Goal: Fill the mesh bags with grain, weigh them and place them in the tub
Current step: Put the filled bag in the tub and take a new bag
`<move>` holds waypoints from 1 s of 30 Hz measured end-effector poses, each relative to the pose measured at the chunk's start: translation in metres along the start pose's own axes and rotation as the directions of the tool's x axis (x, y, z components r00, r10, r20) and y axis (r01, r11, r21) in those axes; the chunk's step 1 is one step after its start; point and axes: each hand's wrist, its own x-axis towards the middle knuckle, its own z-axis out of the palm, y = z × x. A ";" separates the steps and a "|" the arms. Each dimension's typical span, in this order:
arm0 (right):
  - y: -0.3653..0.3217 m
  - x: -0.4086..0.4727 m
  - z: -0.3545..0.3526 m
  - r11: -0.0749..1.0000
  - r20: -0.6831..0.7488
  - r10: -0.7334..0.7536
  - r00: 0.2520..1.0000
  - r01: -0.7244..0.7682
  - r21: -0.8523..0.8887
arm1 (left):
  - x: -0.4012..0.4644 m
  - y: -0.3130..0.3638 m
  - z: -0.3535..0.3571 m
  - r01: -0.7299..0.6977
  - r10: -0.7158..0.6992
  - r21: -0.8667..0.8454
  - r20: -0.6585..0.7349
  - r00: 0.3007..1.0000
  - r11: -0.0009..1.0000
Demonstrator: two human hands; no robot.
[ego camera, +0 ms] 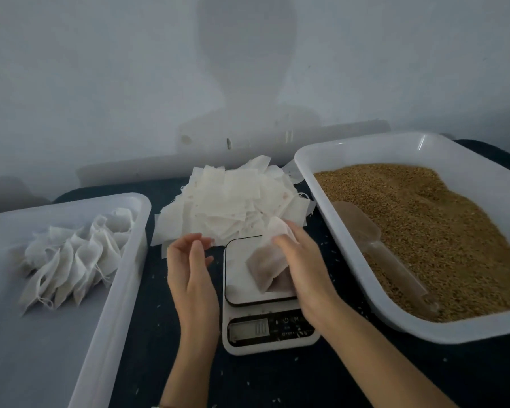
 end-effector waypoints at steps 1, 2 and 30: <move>0.001 0.000 -0.004 1.000 -0.034 -0.001 0.999 0.001 0.013 | 0.000 0.000 -0.003 0.002 -0.002 -0.002 -0.022 1.000 1.000; 0.003 0.000 -0.010 1.000 -0.059 -0.003 0.998 0.005 0.021 | 0.001 0.000 -0.005 0.004 -0.004 -0.001 -0.043 0.999 1.000; 0.027 -0.005 -0.028 0.983 -0.141 -0.054 0.989 0.028 -0.179 | 0.003 -0.004 -0.016 -0.010 0.011 0.071 -0.023 1.000 0.997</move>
